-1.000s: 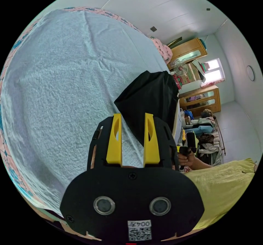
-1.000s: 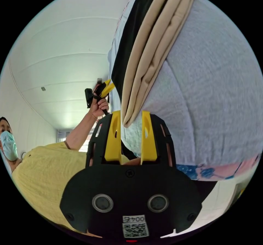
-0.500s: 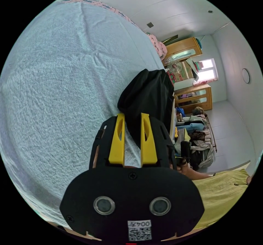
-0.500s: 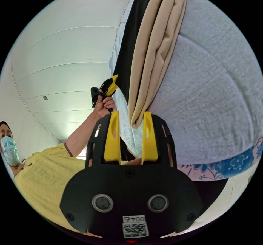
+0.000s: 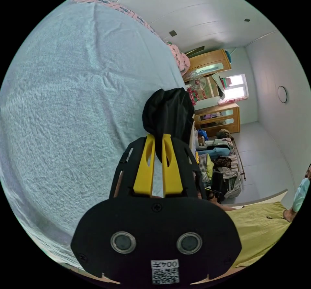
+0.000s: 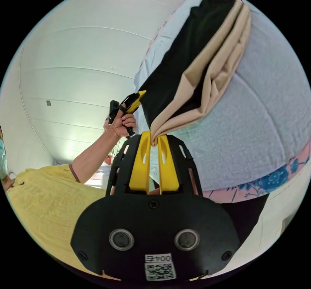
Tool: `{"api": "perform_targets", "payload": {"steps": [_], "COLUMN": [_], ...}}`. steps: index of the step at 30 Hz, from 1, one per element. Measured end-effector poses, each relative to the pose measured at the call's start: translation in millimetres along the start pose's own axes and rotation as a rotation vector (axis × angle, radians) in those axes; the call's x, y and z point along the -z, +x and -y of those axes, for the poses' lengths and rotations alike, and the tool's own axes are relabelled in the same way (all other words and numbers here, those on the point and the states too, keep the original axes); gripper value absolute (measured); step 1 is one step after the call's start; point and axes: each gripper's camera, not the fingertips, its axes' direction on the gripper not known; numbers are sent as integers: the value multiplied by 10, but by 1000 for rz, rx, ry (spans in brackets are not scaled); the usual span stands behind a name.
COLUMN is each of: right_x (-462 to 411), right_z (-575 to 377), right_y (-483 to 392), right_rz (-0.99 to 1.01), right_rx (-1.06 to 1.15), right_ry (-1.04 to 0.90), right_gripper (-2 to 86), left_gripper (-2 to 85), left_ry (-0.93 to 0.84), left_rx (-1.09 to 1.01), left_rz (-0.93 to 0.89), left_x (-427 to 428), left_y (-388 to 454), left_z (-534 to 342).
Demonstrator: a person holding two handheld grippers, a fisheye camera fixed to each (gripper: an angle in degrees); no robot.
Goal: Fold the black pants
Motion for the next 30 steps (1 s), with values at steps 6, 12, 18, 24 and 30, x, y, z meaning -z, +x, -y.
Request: {"api": "perform_targets", "payload": {"steps": [6,12,18,24,30], "right_x": [553,1224,1856,2402,2817], "right_z": [148,511,974,1463,1986], "right_y": [-723,-1100,-1159,-908,-342], "right_rz": [-82,-34,36,202,333], "right_rx": [145,191,201,103,-97], "right_ry": [60,121,121,168,214], "right_gripper": [42,44,45,47,47], "left_gripper": [37,39,38,37,38], "left_ry": [34,50,65,51,-11], "left_rx": [12,-54,-92,-47,24], "left_rz": [-155,-165,-142,-136,-81], "left_x": [79,-49,-395,-921,-1758], "left_y": [330,919,1355,1564,1649], "left_z": [245,717,1091,1525,2055]}}
